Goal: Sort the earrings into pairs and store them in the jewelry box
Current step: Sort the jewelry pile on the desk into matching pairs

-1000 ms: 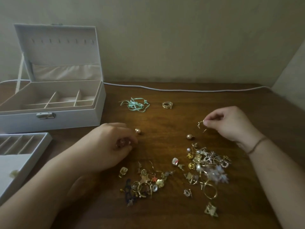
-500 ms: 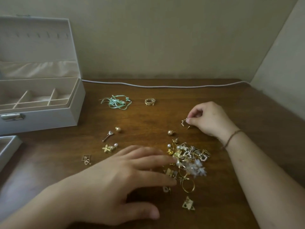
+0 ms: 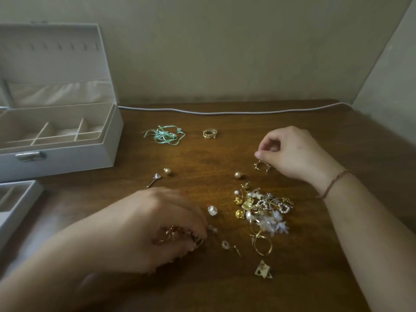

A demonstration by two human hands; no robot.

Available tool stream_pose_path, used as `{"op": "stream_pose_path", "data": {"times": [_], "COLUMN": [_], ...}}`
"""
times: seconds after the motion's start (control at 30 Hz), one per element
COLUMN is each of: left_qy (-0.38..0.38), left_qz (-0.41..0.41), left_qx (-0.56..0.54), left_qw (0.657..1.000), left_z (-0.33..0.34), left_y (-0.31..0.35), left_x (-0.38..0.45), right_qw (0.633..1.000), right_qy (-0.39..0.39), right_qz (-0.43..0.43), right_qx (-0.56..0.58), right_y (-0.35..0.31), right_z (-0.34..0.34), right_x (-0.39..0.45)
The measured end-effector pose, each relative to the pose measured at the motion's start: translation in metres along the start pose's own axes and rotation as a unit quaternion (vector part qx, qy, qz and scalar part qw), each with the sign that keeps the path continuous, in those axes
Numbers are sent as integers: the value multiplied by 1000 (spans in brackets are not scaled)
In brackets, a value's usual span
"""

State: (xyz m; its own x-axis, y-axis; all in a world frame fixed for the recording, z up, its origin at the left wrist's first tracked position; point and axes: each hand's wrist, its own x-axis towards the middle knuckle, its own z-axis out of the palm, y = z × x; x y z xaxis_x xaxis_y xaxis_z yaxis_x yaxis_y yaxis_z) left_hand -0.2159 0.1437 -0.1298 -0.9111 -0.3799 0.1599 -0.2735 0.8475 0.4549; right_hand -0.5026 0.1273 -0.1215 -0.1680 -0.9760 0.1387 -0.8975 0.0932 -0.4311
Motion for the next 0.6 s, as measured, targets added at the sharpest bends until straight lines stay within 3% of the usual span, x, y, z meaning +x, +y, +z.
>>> {"op": "stream_pose_path", "data": {"times": [0.1,0.23,0.3,0.37,0.5,0.6], "left_qy": [45,138,171,184,192,161], "left_qz": [-35,-64,-96,-144,-249,-262], "left_qx": [-1,20,55,95,138,117], "left_qw": [998,988,979,968,939,944], "left_z": [-8,-14,-22,-29,-40,-37], "left_y": [-21,-38,-49,-60,-78,-78], "left_x": [-7,-13,-19,-29,-45,-44], "right_qw": [998,954,933,932,945,942], "right_qy": [-34,-280,-343,-340,-284,-297], "right_qz": [-47,-98,-111,-126,-122,-98], "right_qx": [-23,-34,1,1,-103,-122], "right_y": [-12,-21,-27,-34,-40,-40], "right_z": [-11,-37,-41,-35,-16,-11], "right_x": [-11,-30,-37,-39,-37,-35]}}
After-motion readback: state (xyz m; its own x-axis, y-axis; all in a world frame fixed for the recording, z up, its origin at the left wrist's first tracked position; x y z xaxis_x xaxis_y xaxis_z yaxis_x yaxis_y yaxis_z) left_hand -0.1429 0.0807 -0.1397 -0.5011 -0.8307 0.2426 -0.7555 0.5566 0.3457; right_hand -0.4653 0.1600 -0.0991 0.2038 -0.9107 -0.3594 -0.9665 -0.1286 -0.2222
